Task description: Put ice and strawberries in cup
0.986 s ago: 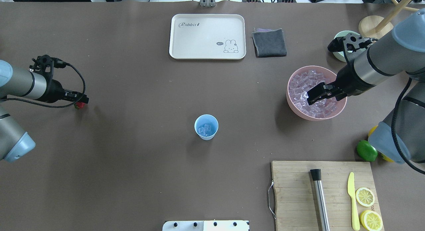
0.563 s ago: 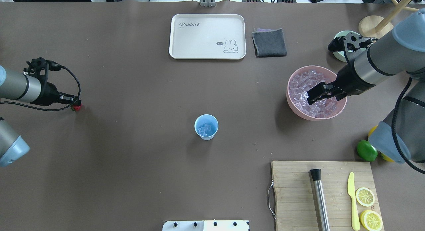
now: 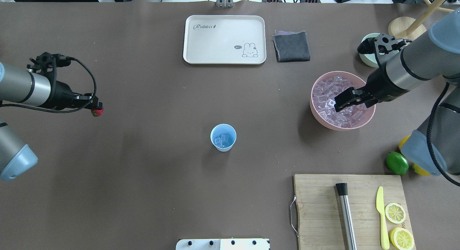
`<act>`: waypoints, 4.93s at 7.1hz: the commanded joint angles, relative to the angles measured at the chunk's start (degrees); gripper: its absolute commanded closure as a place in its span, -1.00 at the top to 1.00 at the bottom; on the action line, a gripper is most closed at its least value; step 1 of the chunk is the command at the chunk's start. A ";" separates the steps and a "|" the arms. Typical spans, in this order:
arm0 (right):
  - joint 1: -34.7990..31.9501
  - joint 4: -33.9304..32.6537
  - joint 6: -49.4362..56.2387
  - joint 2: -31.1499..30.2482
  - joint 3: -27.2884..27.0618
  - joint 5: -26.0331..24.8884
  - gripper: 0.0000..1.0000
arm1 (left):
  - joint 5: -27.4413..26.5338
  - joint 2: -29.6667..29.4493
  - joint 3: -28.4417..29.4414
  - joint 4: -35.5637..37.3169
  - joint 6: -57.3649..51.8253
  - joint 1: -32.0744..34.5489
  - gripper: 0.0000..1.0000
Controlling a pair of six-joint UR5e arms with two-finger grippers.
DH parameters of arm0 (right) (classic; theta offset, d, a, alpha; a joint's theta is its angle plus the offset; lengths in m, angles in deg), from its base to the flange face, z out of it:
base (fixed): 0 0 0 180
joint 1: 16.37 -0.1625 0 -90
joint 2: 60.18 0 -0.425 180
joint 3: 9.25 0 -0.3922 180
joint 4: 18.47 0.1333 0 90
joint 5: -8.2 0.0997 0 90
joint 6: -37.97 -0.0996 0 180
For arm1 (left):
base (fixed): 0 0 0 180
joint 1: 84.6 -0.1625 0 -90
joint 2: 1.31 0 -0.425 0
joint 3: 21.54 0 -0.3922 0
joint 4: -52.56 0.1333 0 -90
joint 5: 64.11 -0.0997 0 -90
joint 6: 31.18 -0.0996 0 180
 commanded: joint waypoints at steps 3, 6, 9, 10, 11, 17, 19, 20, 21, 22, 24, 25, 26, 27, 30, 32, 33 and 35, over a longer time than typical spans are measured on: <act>-8.84 -0.07 17.54 -8.58 0.37 3.45 0.98 | -12.49 -21.23 -8.04 23.31 23.31 -15.66 -1.00; -14.33 0.10 27.00 -13.01 1.34 4.54 0.98 | -19.02 -26.29 -5.96 26.29 25.63 -22.54 -1.00; -14.25 0.71 27.19 -13.19 2.13 4.54 0.98 | -19.21 -29.29 -1.82 24.71 25.37 -22.73 -1.00; -14.25 0.72 27.19 -13.10 2.13 4.53 0.98 | -19.21 -29.03 -1.73 24.53 25.02 -22.64 -0.29; -14.25 0.72 27.19 -13.19 2.05 4.53 0.98 | -19.21 -28.94 -1.99 24.53 25.01 -22.47 0.92; -21.26 -0.07 38.05 -15.12 4.58 4.89 0.99 | -1.67 -20.88 -15.25 49.81 -8.45 0.41 0.94; -26.53 -0.16 44.56 -14.95 9.32 5.50 0.99 | 4.75 -8.44 -15.35 50.01 -34.43 14.29 0.94; -28.64 -0.16 47.03 -15.12 11.08 5.50 0.99 | 8.09 -1.59 -15.00 50.01 -48.32 21.84 0.94; -31.36 -0.07 49.49 -16.34 12.23 5.33 0.99 | 11.34 4.14 -13.52 50.01 -59.86 29.23 0.94; -34.60 -0.07 51.78 -16.87 13.46 5.33 0.99 | 12.59 12.90 -12.11 49.23 -67.72 33.83 0.94; -35.78 0.02 52.42 -18.02 14.61 3.75 1.00 | 12.78 17.20 -7.80 47.72 -76.58 43.84 0.94; -35.78 0.02 52.94 -18.02 14.70 1.92 1.00 | 12.69 18.07 -6.75 47.29 -76.76 44.41 0.95; -35.69 0.10 53.12 -18.02 14.70 1.90 1.00 | 12.78 18.17 -5.69 46.68 -76.68 44.42 0.95; -35.69 0.10 53.12 -17.94 14.09 2.68 1.00 | 12.78 18.34 -5.51 46.76 -76.59 44.51 0.95; -35.78 0.10 53.21 -18.89 13.83 2.42 1.00 | 12.78 18.43 -6.03 46.67 -76.50 44.68 0.95; -35.69 0.02 53.21 -18.81 13.99 2.43 1.00 | 12.78 18.35 -5.32 46.59 -76.33 44.95 0.95; -35.69 -0.07 53.21 -18.90 14.26 2.16 1.00 | 12.78 18.09 -5.24 46.59 -76.33 44.95 0.95; -35.69 0.02 53.21 -18.90 14.26 1.99 1.00 | 12.69 17.65 -5.59 46.50 -76.24 44.95 0.95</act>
